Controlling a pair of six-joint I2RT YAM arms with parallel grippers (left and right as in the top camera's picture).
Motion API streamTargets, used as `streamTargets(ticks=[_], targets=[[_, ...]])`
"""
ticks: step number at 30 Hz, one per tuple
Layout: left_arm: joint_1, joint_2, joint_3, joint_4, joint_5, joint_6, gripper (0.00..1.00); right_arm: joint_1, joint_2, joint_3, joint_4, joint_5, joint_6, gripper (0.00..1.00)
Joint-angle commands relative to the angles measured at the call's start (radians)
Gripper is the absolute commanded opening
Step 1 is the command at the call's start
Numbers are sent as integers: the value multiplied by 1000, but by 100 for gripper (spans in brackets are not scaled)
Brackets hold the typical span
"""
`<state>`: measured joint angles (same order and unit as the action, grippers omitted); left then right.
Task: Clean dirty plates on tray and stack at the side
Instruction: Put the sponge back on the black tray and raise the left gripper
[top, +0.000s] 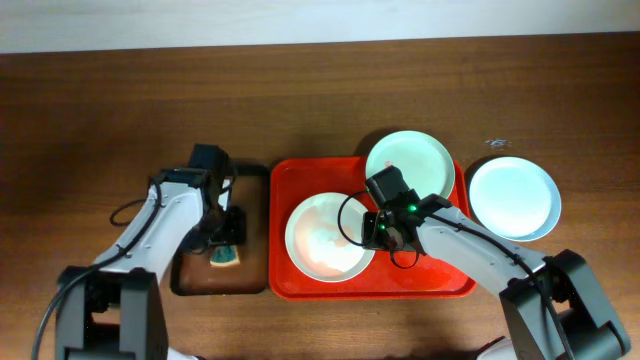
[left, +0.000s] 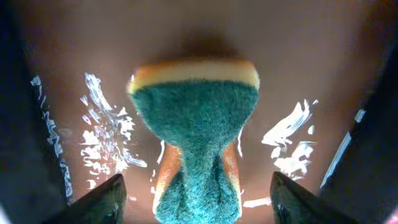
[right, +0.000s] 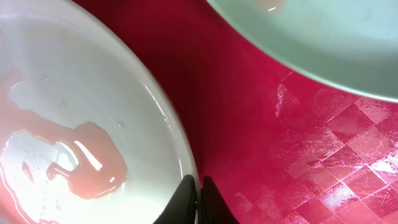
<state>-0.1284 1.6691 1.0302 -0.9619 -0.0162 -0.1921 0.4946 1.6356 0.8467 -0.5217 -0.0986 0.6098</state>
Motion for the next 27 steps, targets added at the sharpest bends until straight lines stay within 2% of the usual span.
streamTargets(ticks=[1, 2, 5, 6, 7, 8, 11, 27], targets=[[55, -129, 73, -2, -6, -28, 75, 3, 6, -5, -1, 6, 11, 6], [86, -169, 85, -2, -6, -28, 77, 3, 6, -5, -1, 6, 11, 14], [202, -265, 87, 2, -6, -85, 81, 3, 6, -5, -1, 6, 11, 25], [236, -278, 87, 2, -6, -112, 96, 3, 6, -5, -1, 6, 11, 28], [239, -278, 86, 2, -3, -111, 99, 3, 6, -5, -1, 6, 11, 30], [239, -278, 84, 2, -3, -111, 99, 3, 6, -5, -1, 6, 11, 28], [239, -278, 84, 2, -3, -111, 99, 3, 6, -5, -1, 6, 11, 4], [239, -278, 84, 2, -3, -111, 99, 3, 6, -5, 3, 6, 12, 4]])
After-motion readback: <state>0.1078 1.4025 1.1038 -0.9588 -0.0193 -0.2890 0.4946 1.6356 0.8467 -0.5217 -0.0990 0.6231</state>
